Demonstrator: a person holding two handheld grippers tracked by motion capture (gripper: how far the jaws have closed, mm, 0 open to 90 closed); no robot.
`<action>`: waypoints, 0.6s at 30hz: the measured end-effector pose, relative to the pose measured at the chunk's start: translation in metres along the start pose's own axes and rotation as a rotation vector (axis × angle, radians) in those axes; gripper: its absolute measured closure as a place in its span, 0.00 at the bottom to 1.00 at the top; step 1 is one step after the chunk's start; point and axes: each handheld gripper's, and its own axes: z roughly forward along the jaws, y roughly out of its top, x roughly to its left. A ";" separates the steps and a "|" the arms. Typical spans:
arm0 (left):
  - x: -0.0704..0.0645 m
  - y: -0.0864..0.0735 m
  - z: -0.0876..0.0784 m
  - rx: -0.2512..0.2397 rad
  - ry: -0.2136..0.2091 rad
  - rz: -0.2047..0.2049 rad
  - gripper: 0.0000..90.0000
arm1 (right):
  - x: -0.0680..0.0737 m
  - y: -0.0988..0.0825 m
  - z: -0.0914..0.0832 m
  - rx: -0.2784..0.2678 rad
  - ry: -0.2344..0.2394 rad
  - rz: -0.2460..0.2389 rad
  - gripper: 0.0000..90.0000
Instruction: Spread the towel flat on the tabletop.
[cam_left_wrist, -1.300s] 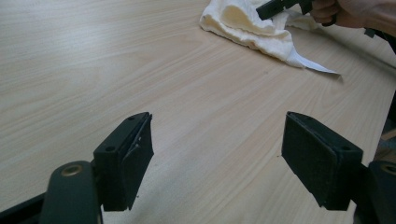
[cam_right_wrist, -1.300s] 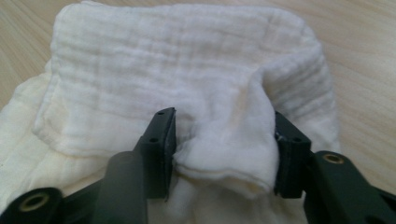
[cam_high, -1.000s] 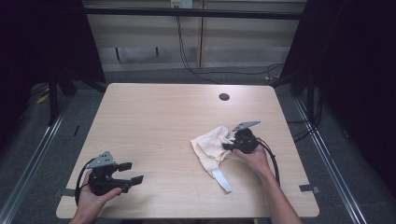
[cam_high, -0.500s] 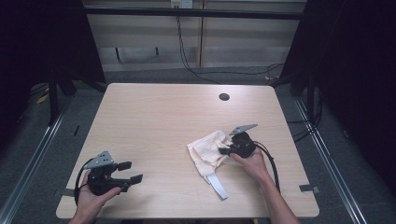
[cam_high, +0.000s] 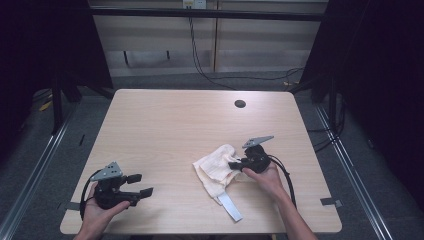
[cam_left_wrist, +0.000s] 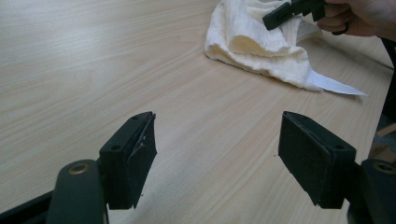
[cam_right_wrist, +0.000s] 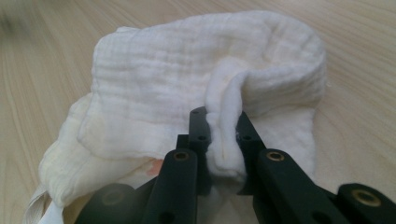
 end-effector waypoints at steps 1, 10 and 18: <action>0.000 0.000 0.000 0.001 0.000 0.001 0.31 | 0.003 0.001 0.000 0.011 0.001 -0.001 0.91; 0.000 0.000 0.002 0.007 0.003 -0.001 0.31 | 0.023 0.004 0.004 0.027 0.044 -0.026 0.91; -0.002 0.000 0.003 0.013 0.001 0.009 0.35 | 0.041 0.013 0.021 0.033 0.080 -0.046 0.91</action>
